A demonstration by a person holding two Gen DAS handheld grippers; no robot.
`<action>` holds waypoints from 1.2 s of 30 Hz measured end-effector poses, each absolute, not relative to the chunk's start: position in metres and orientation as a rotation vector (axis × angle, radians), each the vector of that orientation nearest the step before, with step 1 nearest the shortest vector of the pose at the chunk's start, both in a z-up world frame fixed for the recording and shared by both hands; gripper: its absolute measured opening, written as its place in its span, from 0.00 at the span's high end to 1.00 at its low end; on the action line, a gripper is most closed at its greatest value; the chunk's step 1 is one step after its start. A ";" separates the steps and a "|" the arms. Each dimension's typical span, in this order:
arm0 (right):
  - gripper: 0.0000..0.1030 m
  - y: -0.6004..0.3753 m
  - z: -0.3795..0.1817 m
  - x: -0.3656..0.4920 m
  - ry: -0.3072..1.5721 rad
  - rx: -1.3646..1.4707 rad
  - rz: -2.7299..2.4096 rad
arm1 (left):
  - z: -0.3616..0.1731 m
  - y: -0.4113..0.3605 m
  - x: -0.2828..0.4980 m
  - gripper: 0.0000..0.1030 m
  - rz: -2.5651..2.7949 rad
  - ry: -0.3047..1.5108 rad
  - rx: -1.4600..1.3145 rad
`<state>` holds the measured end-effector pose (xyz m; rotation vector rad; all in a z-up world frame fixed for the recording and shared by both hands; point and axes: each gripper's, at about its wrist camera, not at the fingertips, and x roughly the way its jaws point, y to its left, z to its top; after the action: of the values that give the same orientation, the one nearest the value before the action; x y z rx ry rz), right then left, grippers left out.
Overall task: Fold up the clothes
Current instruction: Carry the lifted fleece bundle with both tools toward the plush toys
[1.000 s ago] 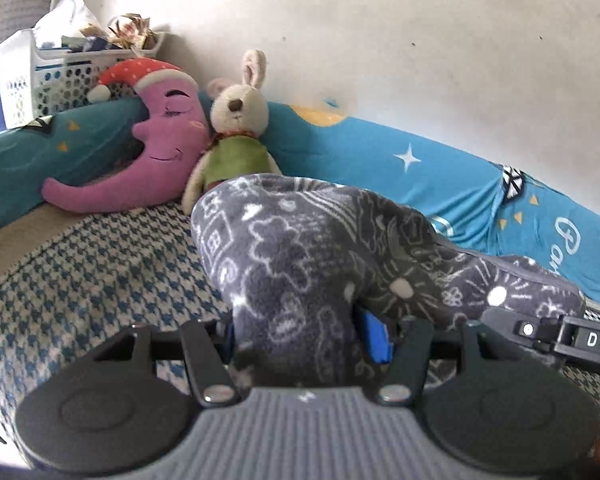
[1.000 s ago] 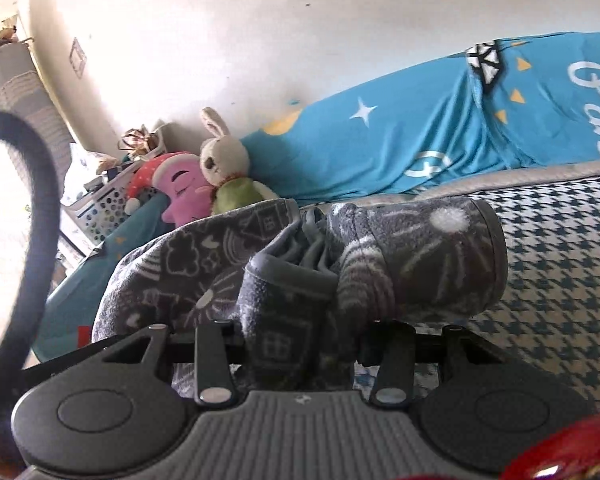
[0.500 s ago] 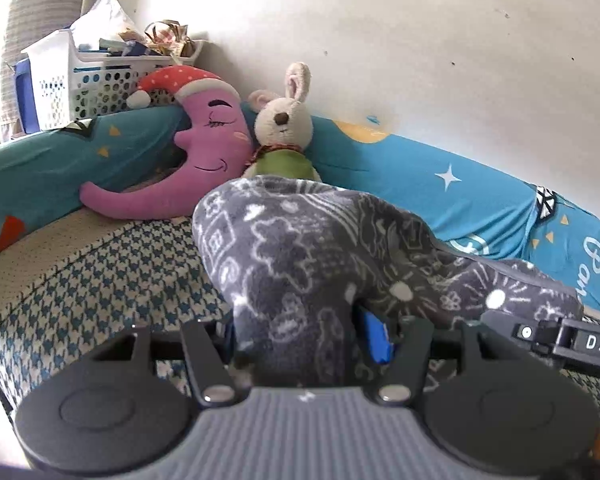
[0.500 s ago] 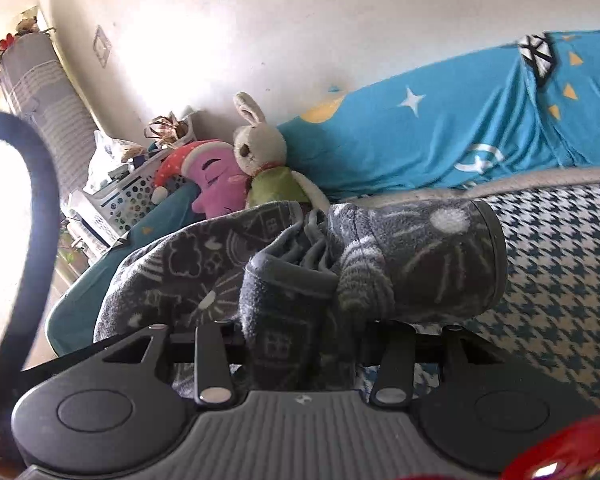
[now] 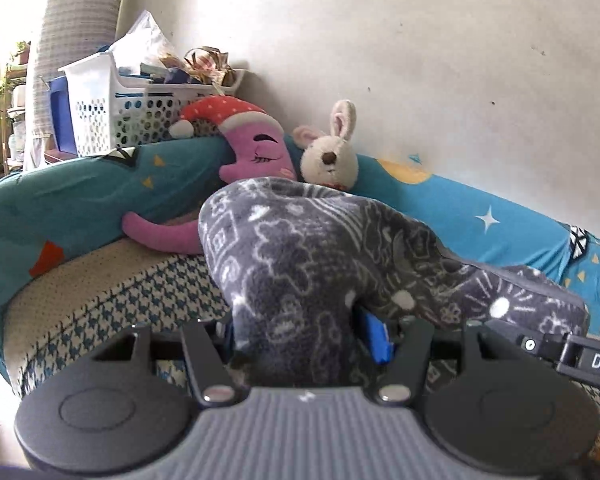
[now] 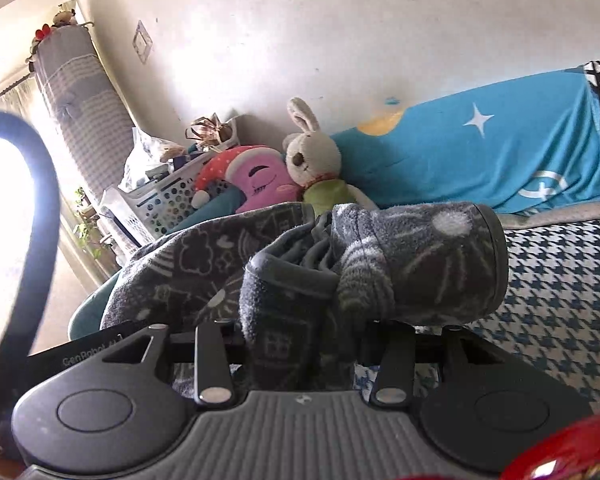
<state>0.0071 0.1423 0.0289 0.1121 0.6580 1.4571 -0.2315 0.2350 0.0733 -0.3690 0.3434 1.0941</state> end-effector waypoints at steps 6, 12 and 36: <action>0.56 0.155 0.027 0.001 0.657 0.120 1.481 | 0.077 0.245 -0.240 0.46 1.120 0.332 -0.359; 0.56 0.166 0.019 -0.004 0.669 0.124 1.498 | 0.075 0.255 -0.248 0.46 1.149 0.335 -0.354; 0.47 0.194 -0.043 -0.007 0.812 0.063 1.428 | 0.027 0.303 -0.239 0.39 1.194 0.522 -0.470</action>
<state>-0.0069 0.1943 -0.0435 0.0629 0.8124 1.4283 -0.2394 0.3026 0.0267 -0.4702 0.5222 1.1935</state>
